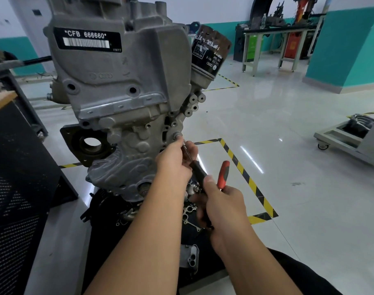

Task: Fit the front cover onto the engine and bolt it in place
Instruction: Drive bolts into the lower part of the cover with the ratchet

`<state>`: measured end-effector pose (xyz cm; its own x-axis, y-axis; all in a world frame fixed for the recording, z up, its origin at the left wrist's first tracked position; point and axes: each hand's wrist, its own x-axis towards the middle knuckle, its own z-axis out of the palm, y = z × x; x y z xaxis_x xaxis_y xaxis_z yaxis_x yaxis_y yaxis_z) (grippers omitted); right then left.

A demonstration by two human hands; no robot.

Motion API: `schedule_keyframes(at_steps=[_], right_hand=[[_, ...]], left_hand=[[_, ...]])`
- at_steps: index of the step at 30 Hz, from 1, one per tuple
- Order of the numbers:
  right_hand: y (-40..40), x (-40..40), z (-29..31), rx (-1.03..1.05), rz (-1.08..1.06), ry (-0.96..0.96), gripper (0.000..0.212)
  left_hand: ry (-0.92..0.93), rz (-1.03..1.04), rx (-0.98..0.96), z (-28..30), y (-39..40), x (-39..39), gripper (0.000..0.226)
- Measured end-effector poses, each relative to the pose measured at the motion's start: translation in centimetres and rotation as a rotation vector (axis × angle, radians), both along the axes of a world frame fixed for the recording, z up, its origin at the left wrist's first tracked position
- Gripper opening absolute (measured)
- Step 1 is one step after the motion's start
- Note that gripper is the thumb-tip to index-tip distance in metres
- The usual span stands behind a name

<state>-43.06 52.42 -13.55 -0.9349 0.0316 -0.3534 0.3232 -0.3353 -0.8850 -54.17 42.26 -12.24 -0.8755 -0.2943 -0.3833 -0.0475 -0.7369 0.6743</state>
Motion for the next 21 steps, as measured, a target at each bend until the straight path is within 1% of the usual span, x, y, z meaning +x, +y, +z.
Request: schedule_keyframes(at_steps=[2, 4, 7, 9, 11, 14, 17, 21], right_hand=[[0.0, 0.1, 0.3, 0.008, 0.059, 0.008, 0.025], [0.1, 0.0, 0.4, -0.009, 0.073, 0.026, 0.025], [0.1, -0.4, -0.1, 0.000, -0.011, 0.035, 0.024], [0.2, -0.7, -0.6, 0.021, -0.100, 0.017, 0.024], [0.4, -0.8, -0.6, 0.027, -0.129, 0.015, 0.021], [0.7, -0.6, -0.2, 0.028, -0.042, 0.006, 0.027], [0.8, -0.1, 0.2, -0.012, 0.052, -0.006, 0.029], [0.7, 0.0, 0.0, 0.008, 0.004, 0.045, 0.022]], left_hand=[[0.006, -0.027, 0.054, 0.1, -0.1, 0.2, 0.021], [-0.014, -0.008, 0.026, 0.1, 0.0, 0.2, 0.021], [-0.038, 0.011, -0.082, -0.1, 0.3, 0.1, 0.023], [-0.027, 0.006, -0.103, -0.3, 0.4, 0.1, 0.024], [-0.012, -0.003, -0.096, -0.4, 0.4, 0.2, 0.023], [0.006, -0.017, -0.041, -0.1, 0.2, 0.2, 0.019], [0.013, 0.023, 0.008, 0.2, 0.0, -0.1, 0.018], [-0.001, 0.041, -0.042, 0.3, 0.1, -0.2, 0.009]])
